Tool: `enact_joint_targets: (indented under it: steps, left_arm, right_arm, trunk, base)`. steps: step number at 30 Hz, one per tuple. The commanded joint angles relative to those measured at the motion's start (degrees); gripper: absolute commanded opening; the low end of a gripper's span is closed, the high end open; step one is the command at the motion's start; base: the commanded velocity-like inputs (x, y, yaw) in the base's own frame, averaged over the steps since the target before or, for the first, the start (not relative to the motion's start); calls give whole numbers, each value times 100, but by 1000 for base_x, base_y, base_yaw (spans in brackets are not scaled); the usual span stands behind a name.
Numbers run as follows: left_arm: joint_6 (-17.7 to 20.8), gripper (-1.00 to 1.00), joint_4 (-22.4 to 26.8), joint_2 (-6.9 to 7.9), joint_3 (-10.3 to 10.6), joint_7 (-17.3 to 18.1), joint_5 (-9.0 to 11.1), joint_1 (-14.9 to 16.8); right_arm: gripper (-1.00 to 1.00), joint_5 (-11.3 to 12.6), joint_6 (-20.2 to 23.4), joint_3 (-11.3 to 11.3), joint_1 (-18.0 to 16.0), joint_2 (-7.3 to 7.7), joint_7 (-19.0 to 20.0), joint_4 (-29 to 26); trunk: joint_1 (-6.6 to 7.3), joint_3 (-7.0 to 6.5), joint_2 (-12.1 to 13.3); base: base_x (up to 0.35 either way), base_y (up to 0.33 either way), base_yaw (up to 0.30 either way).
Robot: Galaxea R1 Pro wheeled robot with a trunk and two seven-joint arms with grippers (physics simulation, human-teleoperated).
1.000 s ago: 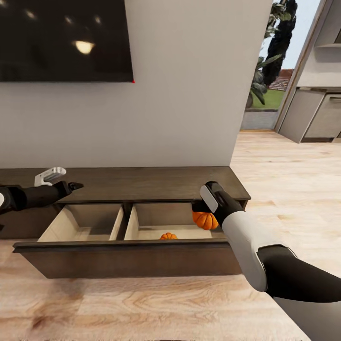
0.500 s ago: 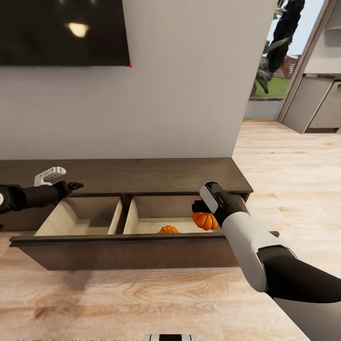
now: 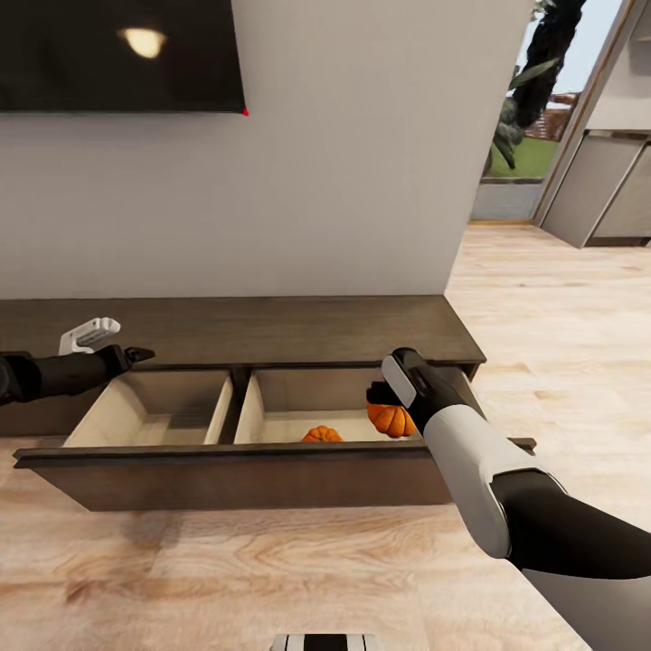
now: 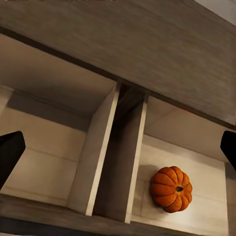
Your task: Place each of the two pumpkins and all three candles from the living room inside a cabinet in the living room (use any cabinet), then make sure every cabinet is closed, and position the cauldron so it is next to a table in the living room.
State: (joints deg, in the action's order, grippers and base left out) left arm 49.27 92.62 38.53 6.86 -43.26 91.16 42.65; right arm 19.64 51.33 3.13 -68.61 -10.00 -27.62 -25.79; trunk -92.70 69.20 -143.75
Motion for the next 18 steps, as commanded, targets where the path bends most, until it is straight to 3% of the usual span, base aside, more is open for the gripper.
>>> enact_joint_targets:
  steps: [1, 14, 16, 17, 18]
  left_arm:
    - [-5, 100, 4, 5, 8, -60, 55, 6]
    - [2, 100, -71, 5, -6, -48, 117, 6]
    - [3, 100, -51, 8, -175, -44, 320, 6]
    - [4, 100, -43, 307, -351, -39, 691, 6]
    - [4, 100, -45, 366, -356, -38, 718, 6]
  right_arm:
    - [-100, 50, 18, 33, 0, 9, -50, -5]
    - [-100, 55, -136, 44, 6, 37, -50, 318]
    - [-100, 51, -298, 46, 6, 38, -50, 466]
    - [-100, 49, -496, 47, 6, 41, -44, 571]
    - [-100, 49, -507, 47, 6, 41, -46, 575]
  trunk:
    - [0, 5, -2]
    - [0, 5, -2]
    - [0, 5, -2]
    - [0, 5, -2]
    - [0, 5, -2]
  base:
    - [189, 0, 0]
    - [140, 0, 0]
    - [17, 0, 0]
    - [2, 0, 0]
    - [2, 0, 0]
